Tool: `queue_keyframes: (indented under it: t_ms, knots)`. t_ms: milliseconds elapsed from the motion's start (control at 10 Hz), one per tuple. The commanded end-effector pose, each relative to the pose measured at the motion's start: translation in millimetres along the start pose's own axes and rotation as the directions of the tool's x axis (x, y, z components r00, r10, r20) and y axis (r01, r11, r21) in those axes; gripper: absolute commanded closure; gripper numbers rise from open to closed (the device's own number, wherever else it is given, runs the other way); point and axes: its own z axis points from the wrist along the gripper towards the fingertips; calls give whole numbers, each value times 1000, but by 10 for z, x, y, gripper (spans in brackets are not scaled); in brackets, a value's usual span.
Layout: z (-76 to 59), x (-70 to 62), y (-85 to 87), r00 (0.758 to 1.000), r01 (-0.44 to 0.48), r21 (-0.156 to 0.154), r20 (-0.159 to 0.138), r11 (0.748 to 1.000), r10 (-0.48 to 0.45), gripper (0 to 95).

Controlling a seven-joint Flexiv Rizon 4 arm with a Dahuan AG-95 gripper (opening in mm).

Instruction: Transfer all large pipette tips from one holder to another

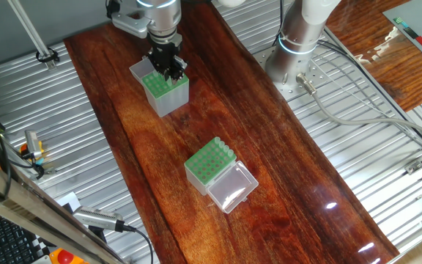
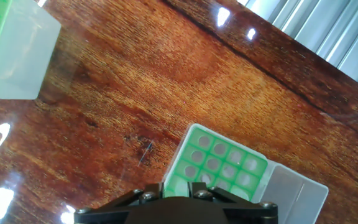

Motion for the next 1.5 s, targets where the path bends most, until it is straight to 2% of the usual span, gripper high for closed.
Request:
queue_keyframes:
  t_ms: [100, 300, 400, 900, 1500]
  knots:
    - [0, 1, 1, 1000, 0, 0, 0, 1000, 0, 760]
    - [0, 1, 1, 1000, 0, 0, 0, 1000, 0, 760]
    - [-148, 10, -377, 997, 75, 12, -11, 997, -75, 570]
    - [-146, 2, -370, 998, 66, 8, -6, 998, -66, 570]
    - [-55, -56, -151, 999, 38, 17, -9, 999, -38, 570]
